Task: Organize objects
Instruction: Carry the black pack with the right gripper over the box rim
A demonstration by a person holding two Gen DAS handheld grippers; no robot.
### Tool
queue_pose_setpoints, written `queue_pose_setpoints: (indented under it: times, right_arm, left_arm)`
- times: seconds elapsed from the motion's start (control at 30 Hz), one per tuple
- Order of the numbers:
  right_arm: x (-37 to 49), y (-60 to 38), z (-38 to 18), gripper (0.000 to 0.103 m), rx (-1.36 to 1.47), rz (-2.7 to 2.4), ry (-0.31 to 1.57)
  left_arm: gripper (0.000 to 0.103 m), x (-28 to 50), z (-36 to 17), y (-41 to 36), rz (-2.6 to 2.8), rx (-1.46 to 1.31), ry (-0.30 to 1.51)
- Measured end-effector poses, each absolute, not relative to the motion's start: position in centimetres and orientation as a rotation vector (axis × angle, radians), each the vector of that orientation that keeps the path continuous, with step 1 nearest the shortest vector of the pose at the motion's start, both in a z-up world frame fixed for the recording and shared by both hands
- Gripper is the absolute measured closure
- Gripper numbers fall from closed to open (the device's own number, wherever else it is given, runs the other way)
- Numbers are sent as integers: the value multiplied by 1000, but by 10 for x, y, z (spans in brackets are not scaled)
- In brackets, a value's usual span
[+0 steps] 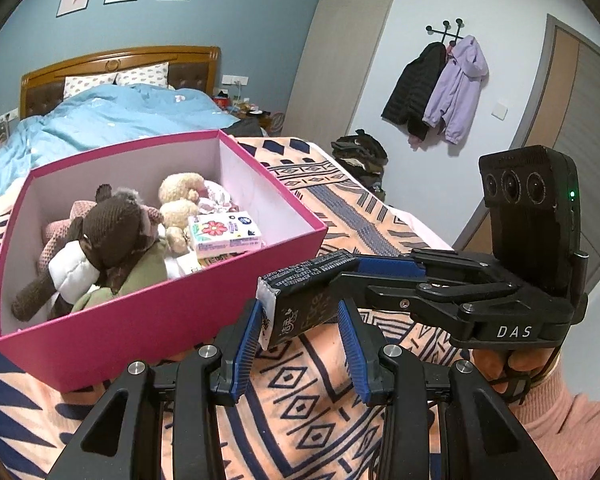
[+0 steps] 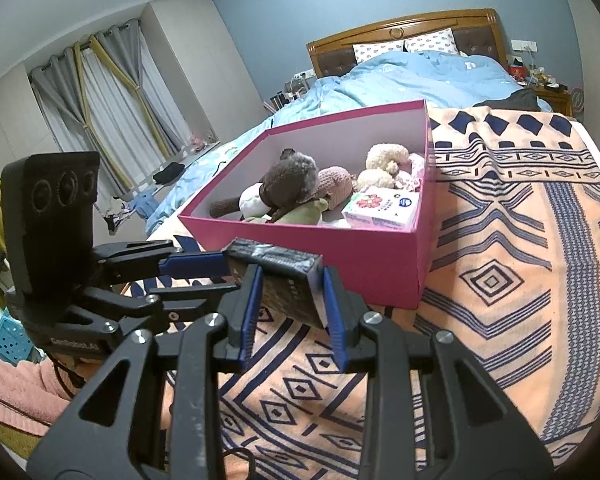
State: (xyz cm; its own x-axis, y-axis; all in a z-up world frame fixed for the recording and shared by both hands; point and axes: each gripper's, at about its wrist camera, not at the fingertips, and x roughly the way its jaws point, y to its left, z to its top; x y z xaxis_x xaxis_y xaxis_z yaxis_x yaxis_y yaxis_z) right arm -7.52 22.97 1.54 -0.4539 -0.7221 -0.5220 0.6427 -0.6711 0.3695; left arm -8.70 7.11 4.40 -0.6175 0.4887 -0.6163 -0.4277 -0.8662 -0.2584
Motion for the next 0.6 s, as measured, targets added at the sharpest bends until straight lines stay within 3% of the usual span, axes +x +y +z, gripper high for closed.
queue_pose_setpoints:
  times: [0.6]
  right_arm:
    - [-84,227,29,69,809,-2172,-124]
  left_arm:
    - [64,-97,53,68,2451,-927,-114]
